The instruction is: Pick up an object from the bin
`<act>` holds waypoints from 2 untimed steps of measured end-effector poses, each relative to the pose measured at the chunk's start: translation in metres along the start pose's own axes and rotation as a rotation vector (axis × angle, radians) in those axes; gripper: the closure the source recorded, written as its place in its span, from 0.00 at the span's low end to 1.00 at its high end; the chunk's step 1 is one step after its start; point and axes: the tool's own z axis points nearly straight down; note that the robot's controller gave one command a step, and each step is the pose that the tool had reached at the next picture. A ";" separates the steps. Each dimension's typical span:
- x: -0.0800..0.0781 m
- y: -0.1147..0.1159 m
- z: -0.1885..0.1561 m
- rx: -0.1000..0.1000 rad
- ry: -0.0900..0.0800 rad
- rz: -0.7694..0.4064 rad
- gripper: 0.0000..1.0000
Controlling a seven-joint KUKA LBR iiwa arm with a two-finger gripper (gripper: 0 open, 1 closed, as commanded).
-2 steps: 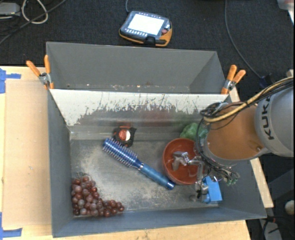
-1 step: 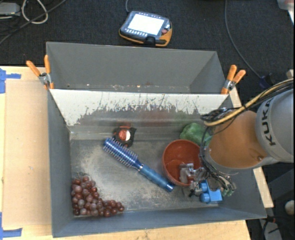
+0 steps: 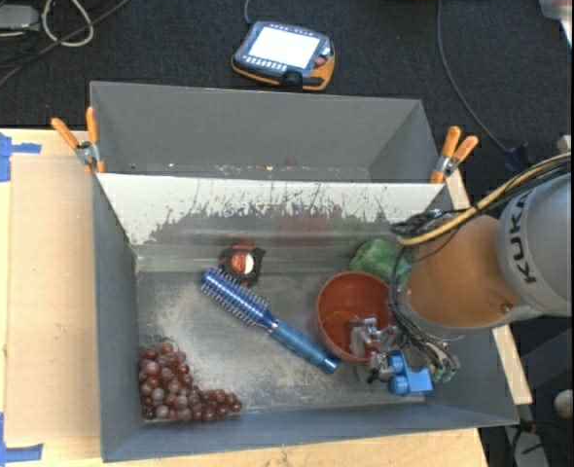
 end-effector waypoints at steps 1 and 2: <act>0.001 0.001 -0.041 -0.003 0.006 -0.002 1.00; 0.000 0.001 -0.061 -0.001 0.000 -0.002 1.00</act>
Offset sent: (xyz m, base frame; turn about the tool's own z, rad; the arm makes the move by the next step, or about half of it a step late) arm -0.0020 0.0010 0.0519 -0.0006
